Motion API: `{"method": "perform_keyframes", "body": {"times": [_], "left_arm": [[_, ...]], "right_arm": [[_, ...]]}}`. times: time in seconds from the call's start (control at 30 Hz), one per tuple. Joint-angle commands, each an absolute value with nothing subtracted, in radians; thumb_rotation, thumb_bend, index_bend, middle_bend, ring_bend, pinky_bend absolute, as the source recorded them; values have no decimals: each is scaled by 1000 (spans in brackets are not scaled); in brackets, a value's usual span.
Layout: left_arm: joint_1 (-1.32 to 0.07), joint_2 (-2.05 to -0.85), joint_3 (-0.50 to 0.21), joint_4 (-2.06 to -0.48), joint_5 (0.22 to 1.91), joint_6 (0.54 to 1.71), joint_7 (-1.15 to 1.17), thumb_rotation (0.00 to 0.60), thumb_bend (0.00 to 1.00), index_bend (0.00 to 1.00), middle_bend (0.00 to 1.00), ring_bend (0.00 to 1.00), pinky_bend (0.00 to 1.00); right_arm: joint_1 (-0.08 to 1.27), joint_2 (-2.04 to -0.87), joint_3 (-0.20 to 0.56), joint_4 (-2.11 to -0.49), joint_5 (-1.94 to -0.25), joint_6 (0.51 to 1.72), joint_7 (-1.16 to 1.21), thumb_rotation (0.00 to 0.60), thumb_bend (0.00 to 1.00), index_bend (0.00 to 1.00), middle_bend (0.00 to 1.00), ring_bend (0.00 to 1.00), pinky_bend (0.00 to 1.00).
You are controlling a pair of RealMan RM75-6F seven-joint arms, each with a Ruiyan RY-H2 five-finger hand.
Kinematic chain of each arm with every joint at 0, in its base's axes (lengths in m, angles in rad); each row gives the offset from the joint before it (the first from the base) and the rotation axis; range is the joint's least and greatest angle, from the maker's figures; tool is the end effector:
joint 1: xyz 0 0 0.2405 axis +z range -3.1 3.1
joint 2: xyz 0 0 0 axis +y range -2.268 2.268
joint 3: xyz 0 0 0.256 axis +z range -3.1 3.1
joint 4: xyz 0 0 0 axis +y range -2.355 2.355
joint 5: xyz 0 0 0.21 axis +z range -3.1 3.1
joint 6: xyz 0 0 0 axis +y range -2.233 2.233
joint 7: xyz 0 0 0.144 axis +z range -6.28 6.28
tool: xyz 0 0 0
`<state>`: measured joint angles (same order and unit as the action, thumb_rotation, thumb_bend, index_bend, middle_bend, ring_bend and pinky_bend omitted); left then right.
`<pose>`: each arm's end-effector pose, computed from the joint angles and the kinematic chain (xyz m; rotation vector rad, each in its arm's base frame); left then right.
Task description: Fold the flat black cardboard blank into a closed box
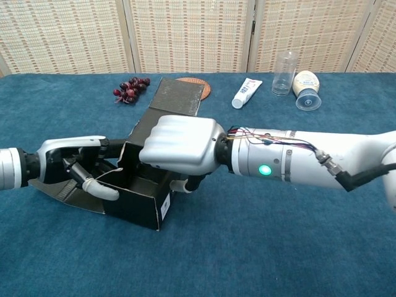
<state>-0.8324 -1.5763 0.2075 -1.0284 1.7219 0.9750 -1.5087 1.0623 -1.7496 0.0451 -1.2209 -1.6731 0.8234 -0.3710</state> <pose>-0.2161 0.3296 -0.0387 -1.7696 -2.2108 -1.1774 -0.0402 -0.3149 -0.1053 2.4961 0.0372 0.9585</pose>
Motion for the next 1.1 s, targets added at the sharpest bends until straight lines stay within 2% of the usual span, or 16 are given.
{"method": "perform_keyframes", "body": {"times": [0.03, 0.23, 0.4, 0.47, 0.57, 0.63, 0.8, 0.93, 1.03, 1.1], "left_arm": [[-835, -1574, 214, -1028, 1728, 980, -1515, 600, 137, 60, 72, 603, 918], [-838, -1573, 223, -1030, 1736, 990, -1514, 600, 138, 42, 53, 598, 917], [-838, -1574, 222, -1035, 1728, 988, -1497, 600, 138, 36, 53, 598, 917], [-838, -1575, 221, -1037, 1725, 986, -1490, 600, 138, 30, 52, 598, 917], [-836, -1577, 217, -1043, 1713, 978, -1470, 600, 138, 29, 51, 598, 917], [-832, -1579, 212, -1048, 1701, 973, -1455, 600, 138, 28, 51, 598, 917], [-824, -1577, 192, -1070, 1669, 958, -1406, 600, 138, 1, 40, 600, 918], [-819, -1571, 176, -1098, 1646, 947, -1360, 600, 138, 0, 41, 602, 919], [-814, -1570, 164, -1120, 1627, 935, -1317, 600, 138, 0, 40, 605, 920], [-810, -1569, 153, -1135, 1611, 927, -1286, 600, 138, 0, 41, 607, 920]], "right_arm": [[1068, -1747, 46, -1223, -1671, 815, -370, 600, 445, 626, 588, 703, 776], [1079, -1737, 47, -1232, -1665, 795, -371, 600, 485, 725, 693, 708, 783], [1083, -1726, 44, -1241, -1659, 782, -382, 600, 490, 765, 726, 711, 783], [1083, -1724, 45, -1242, -1658, 781, -385, 600, 490, 766, 720, 711, 783], [1079, -1717, 50, -1247, -1648, 785, -400, 600, 490, 752, 649, 712, 783], [1075, -1711, 53, -1249, -1643, 788, -416, 600, 490, 673, 576, 711, 783], [1059, -1694, 57, -1266, -1622, 794, -480, 600, 439, 363, 369, 697, 783], [1037, -1681, 68, -1294, -1589, 805, -526, 600, 335, 165, 225, 664, 783], [1020, -1669, 75, -1319, -1566, 820, -555, 600, 248, 57, 158, 645, 783], [1008, -1659, 81, -1333, -1554, 834, -569, 600, 224, 35, 139, 636, 783]]}}
